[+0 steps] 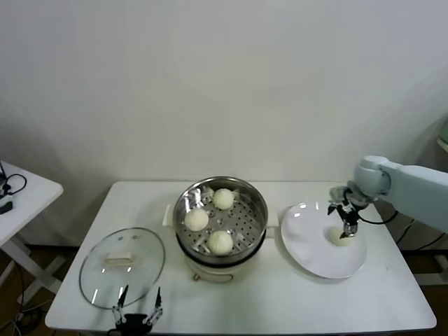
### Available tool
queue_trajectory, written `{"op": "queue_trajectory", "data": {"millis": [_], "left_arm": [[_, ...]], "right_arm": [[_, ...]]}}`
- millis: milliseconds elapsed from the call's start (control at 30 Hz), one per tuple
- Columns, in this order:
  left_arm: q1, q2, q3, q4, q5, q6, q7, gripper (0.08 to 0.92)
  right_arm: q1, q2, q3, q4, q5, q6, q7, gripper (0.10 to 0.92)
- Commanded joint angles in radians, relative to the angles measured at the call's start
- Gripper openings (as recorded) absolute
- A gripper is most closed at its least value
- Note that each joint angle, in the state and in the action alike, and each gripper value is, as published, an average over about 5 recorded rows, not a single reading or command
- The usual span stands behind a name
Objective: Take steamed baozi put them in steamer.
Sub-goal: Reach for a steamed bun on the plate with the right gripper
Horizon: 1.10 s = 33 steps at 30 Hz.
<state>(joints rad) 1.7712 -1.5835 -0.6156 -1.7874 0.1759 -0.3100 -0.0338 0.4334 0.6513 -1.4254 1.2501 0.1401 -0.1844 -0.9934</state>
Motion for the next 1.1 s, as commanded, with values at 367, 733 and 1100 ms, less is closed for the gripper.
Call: {"op": "queue_trajectory", "data": {"millis": [367,733,1100], "left_arm": [[0.003,-0.01,0.005,0.016,0.017,-0.008,-0.002,0.823],[0.004,-0.007,0.004,0.019,0.018,-0.009,-0.003,0.823],[0.003,-0.008,0.005,0.019,0.019,-0.01,-0.004,0.823]], "right_arm": [[-0.225,0.047,0.205,-0.258,-0.097,0.041,0.013,0.823],[-0.236,0.068,0.213,-0.257,-0.095,0.036,0.005,0.823],[-0.241,0.073,0.22,-0.251,-0.083,0.033,-0.006,0.698]]}}
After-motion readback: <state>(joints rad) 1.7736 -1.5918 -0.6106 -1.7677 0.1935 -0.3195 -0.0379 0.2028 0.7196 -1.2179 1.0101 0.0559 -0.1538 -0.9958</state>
